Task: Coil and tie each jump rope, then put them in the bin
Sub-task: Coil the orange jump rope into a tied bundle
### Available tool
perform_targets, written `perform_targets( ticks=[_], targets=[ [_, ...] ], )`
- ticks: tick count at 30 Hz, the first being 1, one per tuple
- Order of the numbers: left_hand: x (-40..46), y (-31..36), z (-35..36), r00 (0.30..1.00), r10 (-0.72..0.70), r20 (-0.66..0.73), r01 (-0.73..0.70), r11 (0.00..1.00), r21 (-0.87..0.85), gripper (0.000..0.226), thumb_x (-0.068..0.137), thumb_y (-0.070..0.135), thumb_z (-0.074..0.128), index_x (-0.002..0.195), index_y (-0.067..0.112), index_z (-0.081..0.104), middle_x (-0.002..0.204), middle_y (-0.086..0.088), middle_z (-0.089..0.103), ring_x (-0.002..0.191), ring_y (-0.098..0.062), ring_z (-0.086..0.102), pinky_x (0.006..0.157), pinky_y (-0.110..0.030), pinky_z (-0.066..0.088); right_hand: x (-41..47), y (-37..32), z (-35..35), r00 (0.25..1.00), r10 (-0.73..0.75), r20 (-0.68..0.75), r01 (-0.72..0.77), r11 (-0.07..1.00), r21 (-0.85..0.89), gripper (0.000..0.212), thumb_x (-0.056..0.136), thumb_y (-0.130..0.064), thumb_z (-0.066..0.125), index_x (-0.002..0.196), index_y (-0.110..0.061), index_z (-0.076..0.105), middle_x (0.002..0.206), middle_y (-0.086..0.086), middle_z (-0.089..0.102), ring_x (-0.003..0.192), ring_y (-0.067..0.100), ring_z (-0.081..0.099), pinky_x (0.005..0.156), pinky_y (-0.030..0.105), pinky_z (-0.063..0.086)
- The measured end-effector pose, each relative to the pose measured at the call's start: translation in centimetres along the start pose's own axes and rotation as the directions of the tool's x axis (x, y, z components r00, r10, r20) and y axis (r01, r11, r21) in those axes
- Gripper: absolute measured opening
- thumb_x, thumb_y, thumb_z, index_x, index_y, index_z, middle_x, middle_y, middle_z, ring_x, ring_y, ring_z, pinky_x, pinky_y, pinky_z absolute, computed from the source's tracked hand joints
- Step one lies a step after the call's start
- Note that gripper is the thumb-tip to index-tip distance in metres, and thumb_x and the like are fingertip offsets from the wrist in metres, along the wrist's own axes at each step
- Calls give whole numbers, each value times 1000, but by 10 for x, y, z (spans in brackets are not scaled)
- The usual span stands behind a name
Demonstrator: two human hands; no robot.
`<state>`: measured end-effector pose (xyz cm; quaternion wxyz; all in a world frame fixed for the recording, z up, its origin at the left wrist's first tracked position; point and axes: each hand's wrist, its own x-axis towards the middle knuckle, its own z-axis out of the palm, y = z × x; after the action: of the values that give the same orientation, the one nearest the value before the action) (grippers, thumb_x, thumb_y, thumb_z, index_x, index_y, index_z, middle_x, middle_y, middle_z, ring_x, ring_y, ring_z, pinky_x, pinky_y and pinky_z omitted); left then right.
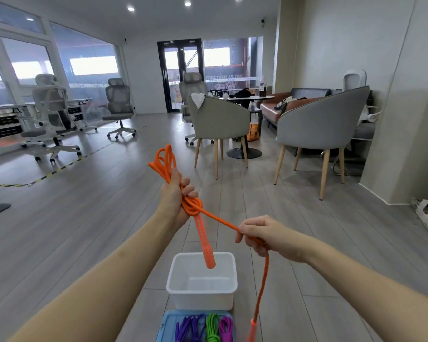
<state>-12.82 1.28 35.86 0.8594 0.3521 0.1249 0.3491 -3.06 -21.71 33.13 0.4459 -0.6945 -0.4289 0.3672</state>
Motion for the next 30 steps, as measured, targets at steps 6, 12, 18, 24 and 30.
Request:
perform_targets(
  ticks=[6,12,18,24,30],
  targets=[
    [-4,17,-11,971,-204,125,169,954,248,25,97,27,65,83,22,45,61,8,31,40,0,30,34,-14,30,-3,8,-18,994,-31,-104,26,998,-55,23,104,-18,51,91,-13,69,66,-3,48,55,9,39,53,24,33],
    [-30,-9,-5,895,-389,219,160,737,656,26,105,26,56,106,1,55,84,-18,70,79,-33,75,72,-41,65,-6,-1,-6,988,-131,-85,120,986,-120,20,104,-25,57,99,-21,76,68,-3,52,56,6,41,51,22,34],
    [-51,-25,4,766,-574,289,157,604,781,40,107,33,51,133,3,50,119,-32,67,104,-47,70,88,-53,61,2,-1,4,932,-297,-209,223,923,-315,17,102,-22,61,99,-23,77,77,-8,70,71,2,61,70,20,51],
    [-54,-36,7,694,-656,297,274,622,734,29,107,29,52,124,5,55,87,-14,64,92,-39,72,101,-68,49,12,14,-1,880,-330,-342,142,870,-473,16,98,-34,65,87,-32,75,71,-7,69,71,9,66,74,40,59],
    [-50,-38,17,740,-627,243,294,627,721,15,104,27,60,102,15,52,69,1,45,55,-10,46,65,-33,57,13,21,-10,933,-189,-308,104,957,-271,29,95,-46,69,84,-19,74,59,-5,58,57,8,52,60,27,45]
  ],
)
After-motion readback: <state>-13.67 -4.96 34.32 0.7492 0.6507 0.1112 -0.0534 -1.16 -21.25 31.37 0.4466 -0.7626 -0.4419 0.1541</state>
